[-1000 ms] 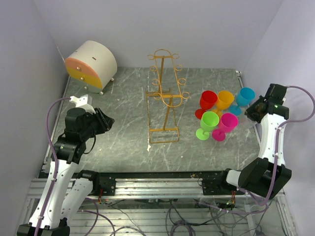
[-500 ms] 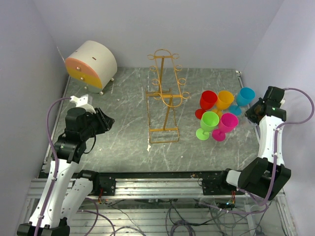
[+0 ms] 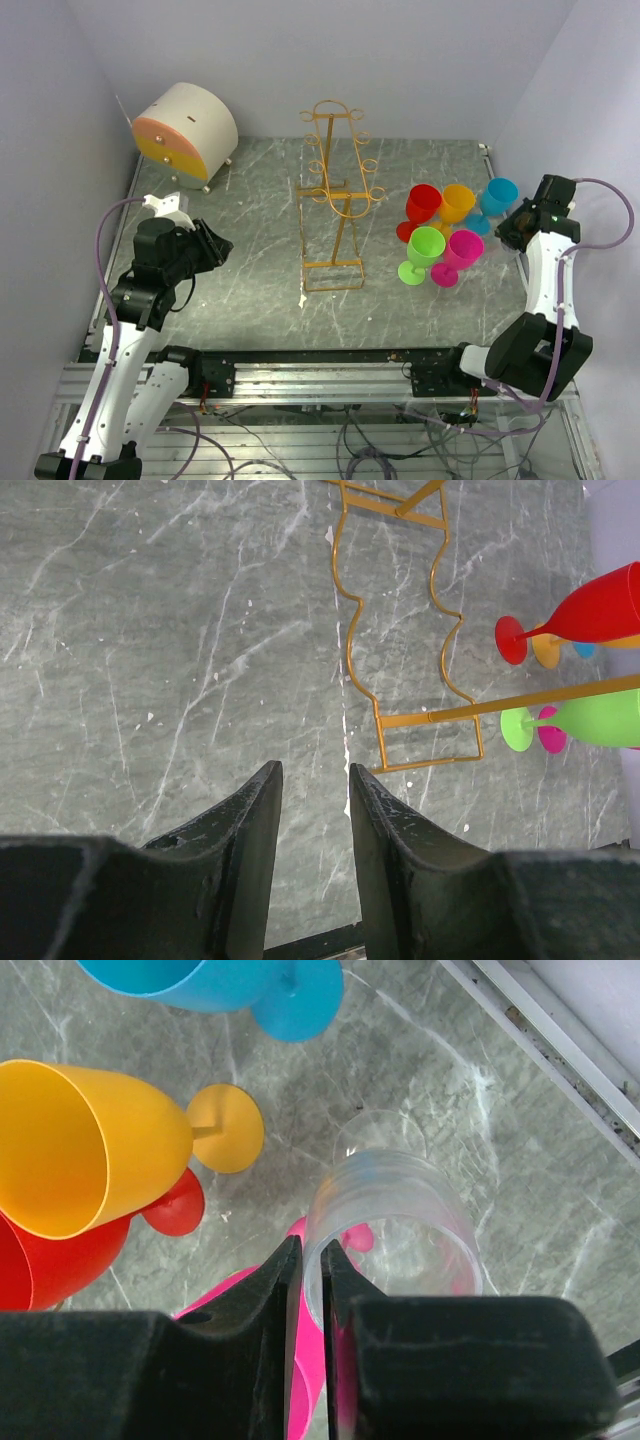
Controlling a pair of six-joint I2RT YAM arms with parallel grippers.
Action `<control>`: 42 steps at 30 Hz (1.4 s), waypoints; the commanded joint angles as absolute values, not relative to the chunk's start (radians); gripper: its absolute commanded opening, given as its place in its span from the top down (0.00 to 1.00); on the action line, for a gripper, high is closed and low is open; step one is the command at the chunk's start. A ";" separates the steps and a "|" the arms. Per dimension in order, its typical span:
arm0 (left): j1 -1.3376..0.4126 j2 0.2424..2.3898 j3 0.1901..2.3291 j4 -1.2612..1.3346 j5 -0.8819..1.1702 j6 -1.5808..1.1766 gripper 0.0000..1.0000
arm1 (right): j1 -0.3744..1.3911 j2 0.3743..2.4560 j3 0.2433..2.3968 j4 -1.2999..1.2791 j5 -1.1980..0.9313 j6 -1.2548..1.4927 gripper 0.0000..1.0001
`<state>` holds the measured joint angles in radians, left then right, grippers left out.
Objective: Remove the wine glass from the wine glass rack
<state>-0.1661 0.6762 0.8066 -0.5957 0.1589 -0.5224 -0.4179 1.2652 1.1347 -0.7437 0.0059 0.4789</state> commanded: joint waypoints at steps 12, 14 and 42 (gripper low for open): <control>-0.161 0.673 0.814 -0.586 0.145 -0.511 0.56 | -0.413 1.259 1.179 -0.710 -0.008 0.468 0.54; -0.160 0.669 0.814 -0.588 0.144 -0.511 0.57 | -0.405 1.230 1.191 -0.707 -0.006 0.461 0.54; -0.161 0.583 0.811 -0.594 0.089 -0.524 0.38 | -0.184 0.821 0.981 -0.173 -0.730 0.520 0.00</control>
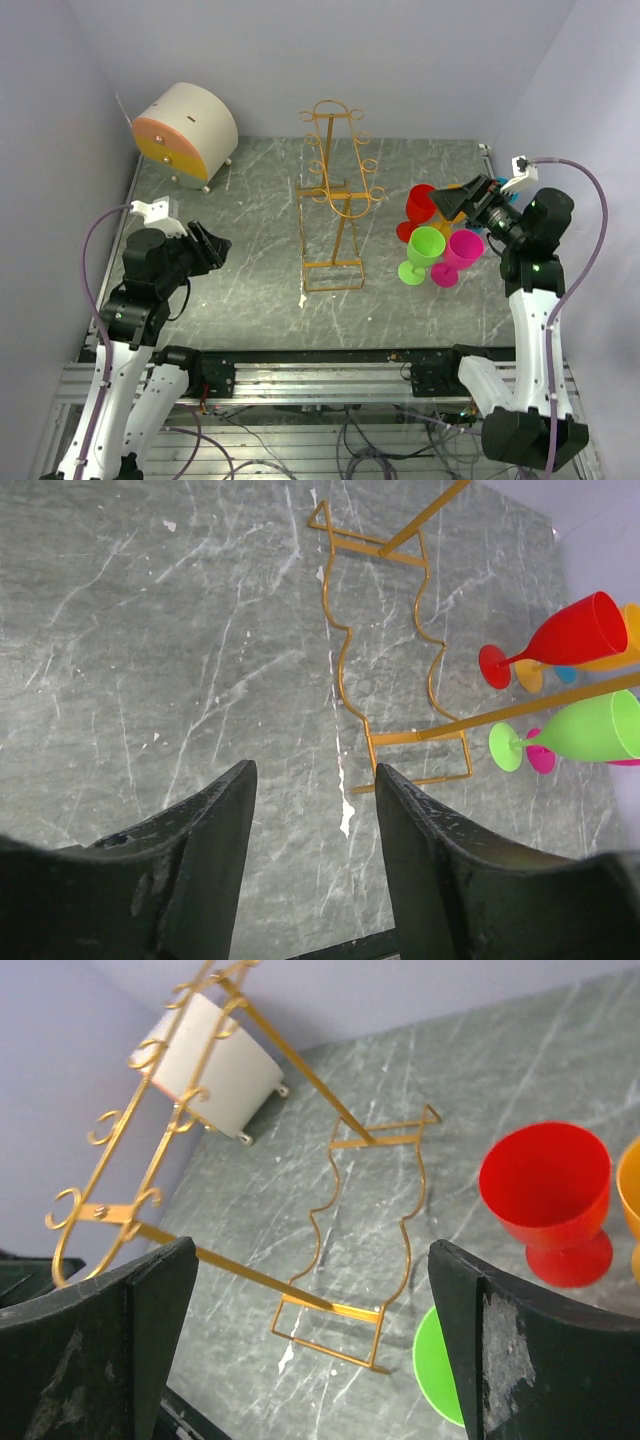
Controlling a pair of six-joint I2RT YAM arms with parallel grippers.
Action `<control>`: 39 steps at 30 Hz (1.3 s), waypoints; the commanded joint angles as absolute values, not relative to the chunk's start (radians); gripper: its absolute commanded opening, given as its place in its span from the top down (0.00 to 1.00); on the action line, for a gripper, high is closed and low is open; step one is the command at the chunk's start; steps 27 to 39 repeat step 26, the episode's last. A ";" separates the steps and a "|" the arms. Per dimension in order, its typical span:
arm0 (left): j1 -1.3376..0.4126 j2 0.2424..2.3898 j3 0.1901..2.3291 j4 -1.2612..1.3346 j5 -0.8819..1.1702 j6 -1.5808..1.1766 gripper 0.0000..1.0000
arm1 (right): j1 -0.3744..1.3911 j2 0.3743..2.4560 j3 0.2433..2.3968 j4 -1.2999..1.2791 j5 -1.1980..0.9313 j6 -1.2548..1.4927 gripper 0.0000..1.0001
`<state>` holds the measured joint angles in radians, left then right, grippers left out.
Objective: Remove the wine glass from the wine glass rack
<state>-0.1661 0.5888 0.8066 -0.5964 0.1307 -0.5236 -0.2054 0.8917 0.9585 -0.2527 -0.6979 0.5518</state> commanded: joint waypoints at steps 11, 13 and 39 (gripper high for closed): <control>-0.163 0.599 0.827 -0.623 0.048 -0.536 0.27 | -0.174 0.782 0.910 -0.191 -0.693 0.496 0.00; -0.163 0.594 0.825 -0.621 0.051 -0.534 0.27 | -0.170 0.781 0.905 -0.201 -0.678 0.490 0.00; -0.163 0.591 0.822 -0.620 0.045 -0.535 0.29 | -0.156 0.772 0.910 -0.244 -0.617 0.474 0.00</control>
